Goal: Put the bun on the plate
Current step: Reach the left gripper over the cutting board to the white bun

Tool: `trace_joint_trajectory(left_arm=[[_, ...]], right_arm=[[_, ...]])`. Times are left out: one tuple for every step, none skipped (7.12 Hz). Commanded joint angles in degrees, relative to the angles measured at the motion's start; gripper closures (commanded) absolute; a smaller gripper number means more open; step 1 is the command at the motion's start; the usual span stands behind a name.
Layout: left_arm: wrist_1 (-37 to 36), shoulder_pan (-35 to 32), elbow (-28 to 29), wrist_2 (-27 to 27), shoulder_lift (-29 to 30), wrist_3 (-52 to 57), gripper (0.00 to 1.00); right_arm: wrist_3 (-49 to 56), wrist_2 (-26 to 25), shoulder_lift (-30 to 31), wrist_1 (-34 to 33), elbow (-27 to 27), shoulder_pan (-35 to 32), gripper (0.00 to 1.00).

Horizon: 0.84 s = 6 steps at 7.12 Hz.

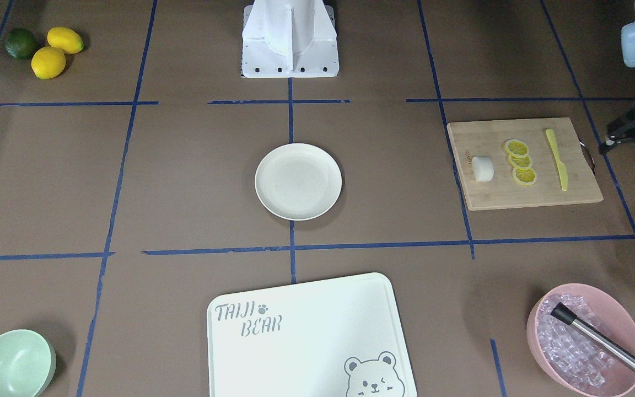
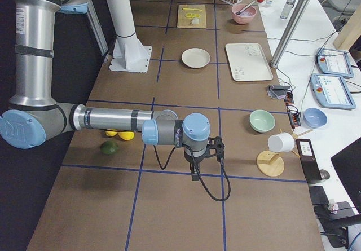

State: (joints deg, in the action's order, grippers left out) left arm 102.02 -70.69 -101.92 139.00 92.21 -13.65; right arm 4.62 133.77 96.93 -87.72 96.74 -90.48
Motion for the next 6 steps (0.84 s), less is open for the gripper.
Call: trace_joint_trajectory(left_arm=[[8.6,12.4,-0.7,-6.5,0.0,-22.7,0.00],[10.0,17.1,-0.7,-12.0,0.0,-29.6,0.00],[10.9,21.1,-0.7,-16.9,0.2,-35.1,0.00],[12.2,23.4,-0.1,-18.6,0.2,-36.4,0.00],[12.7,24.5,0.2,-18.7,0.2,-36.5,0.00],[12.7,25.9,0.4,-18.7,0.4,-37.2,0.00]], right_arm=[[0.1,-0.1,0.0,0.0,-0.1,-0.1,0.00],[0.1,-0.3,0.0,0.0,-0.1,-0.1,0.00],[0.1,-0.4,0.0,0.1,-0.2,0.0,0.00],[0.1,-0.3,0.0,0.1,-0.2,-0.1,0.00],[0.1,-0.4,0.0,0.1,-0.2,0.0,0.00],[0.2,-0.4,0.0,0.1,-0.2,0.0,0.00]])
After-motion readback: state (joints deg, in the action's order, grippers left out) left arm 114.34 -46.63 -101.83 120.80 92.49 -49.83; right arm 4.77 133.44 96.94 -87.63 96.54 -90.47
